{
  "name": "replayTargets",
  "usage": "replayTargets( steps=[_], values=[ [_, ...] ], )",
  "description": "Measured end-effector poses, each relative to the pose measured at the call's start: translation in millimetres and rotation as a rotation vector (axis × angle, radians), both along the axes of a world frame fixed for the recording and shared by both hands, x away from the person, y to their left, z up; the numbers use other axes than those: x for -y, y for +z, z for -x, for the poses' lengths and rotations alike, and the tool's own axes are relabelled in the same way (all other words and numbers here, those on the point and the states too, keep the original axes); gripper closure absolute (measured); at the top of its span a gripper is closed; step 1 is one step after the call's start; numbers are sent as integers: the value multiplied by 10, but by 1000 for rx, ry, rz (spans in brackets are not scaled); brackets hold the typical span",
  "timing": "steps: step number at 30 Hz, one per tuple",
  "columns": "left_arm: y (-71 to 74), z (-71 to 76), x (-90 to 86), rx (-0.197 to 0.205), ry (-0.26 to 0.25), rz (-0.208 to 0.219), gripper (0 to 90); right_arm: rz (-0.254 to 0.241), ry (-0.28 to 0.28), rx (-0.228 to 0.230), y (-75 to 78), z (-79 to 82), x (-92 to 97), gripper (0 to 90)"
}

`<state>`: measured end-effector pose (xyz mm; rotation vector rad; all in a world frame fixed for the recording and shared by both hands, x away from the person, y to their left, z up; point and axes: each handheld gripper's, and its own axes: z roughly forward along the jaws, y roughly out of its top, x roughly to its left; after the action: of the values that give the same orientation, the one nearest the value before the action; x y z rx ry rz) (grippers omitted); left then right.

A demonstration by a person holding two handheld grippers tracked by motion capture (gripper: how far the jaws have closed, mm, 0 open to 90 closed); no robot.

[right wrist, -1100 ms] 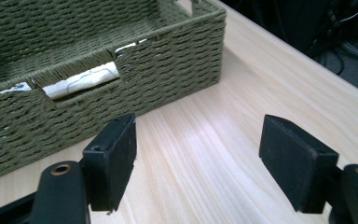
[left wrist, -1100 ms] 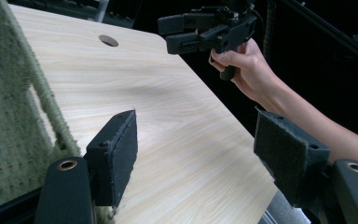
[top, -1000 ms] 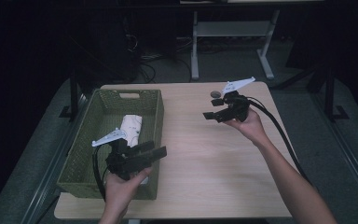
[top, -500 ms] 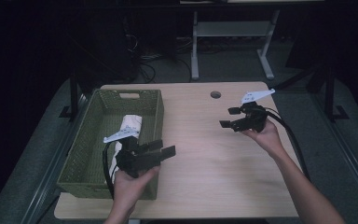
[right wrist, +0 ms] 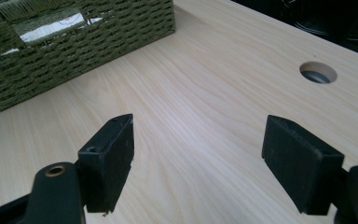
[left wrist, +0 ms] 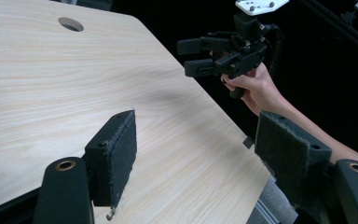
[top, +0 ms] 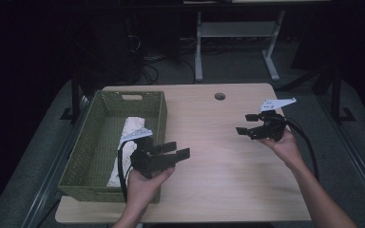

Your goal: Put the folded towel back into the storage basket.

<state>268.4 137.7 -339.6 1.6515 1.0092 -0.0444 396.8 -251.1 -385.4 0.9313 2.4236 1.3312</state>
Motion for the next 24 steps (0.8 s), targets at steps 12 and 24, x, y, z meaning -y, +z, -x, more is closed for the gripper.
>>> replayTargets(
  steps=[12,24],
  values=[
    [-51,-64,151,-14,-17,-5,290,3,-32,-1,-71,118,230,245],
    [-88,-121,319,-21,-41,-12,286,8,-62,-8,-159,257,428,236]
  ],
)
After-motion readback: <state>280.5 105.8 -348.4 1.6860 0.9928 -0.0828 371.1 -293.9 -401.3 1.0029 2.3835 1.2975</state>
